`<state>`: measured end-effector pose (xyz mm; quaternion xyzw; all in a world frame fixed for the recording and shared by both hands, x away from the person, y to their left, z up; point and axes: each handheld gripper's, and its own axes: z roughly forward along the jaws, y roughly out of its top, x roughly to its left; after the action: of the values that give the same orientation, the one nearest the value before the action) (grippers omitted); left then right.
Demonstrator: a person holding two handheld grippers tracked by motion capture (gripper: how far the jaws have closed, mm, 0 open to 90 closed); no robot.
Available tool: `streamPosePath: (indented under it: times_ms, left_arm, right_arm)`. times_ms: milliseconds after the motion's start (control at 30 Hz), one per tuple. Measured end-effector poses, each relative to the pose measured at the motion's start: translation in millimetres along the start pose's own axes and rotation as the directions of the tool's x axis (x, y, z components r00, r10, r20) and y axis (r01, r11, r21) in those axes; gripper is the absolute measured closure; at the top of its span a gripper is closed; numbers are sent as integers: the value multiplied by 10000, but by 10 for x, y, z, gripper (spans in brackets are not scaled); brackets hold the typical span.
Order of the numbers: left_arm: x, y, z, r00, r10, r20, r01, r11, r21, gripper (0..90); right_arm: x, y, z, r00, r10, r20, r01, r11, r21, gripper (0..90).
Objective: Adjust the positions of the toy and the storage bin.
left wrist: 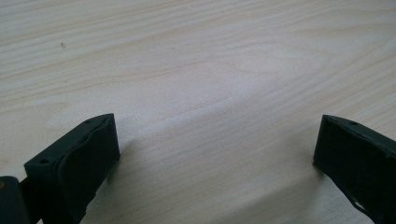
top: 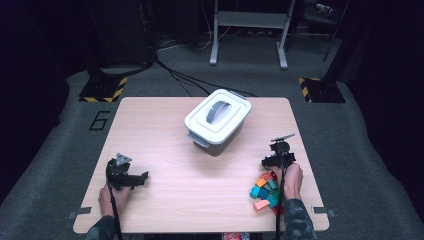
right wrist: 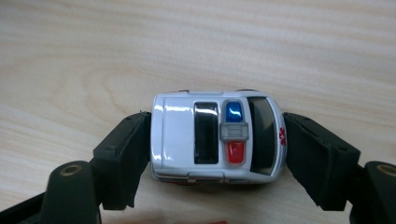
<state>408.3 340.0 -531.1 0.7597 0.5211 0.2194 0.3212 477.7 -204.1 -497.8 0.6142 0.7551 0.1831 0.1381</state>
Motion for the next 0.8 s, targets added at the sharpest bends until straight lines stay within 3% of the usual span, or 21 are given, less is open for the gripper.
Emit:
streamPosePath:
  times_ms: [133,167,200,300,467,567,667,700,767,800]
  left_arm:
    - [0,0,0,10000,-4,-1,4,10000,-4,0]
    - [0,0,0,10000,-2,-1,2,10000,-2,0]
    - [0,0,0,10000,-2,-1,2,10000,-2,0]
    - [-1,0,0,10000,-5,-2,5,10000,-6,0]
    - [-1,0,0,10000,1,-3,-1,10000,-4,0]
    - [-1,0,0,10000,-2,1,2,10000,-4,0]
    - [-1,0,0,10000,-4,-1,4,10000,-5,0]
    - [-1,0,0,10000,-5,-2,5,10000,-4,0]
    - [-1,0,0,10000,-1,-2,1,10000,-2,0]
    - [-1,0,0,10000,0,0,0,10000,-1,0]
  right_arm:
    - [11,-18,1,9998,138,-113,-140,9998,-163,226]
    - [-3,-33,-17,9994,219,-257,-227,9992,-324,145]
    - [-3,-33,-17,9994,219,-257,-227,9992,-324,145]
    - [-54,-78,-133,9974,135,-706,-204,9950,-979,84]
    - [-111,-173,-283,9945,48,-1045,-207,9883,-1511,19]
    - [-214,-332,-409,9906,-300,-1331,21,9788,-2047,0]
    - [-272,-425,-455,9885,-352,-1471,12,9743,-2251,0]
    - [-345,-522,-486,9878,-589,-1439,207,9670,-2539,0]
    - [-359,-562,-498,9877,-557,-1461,165,9664,-2567,0]
    - [-412,-666,-514,9879,-657,-1402,246,9606,-2769,0]
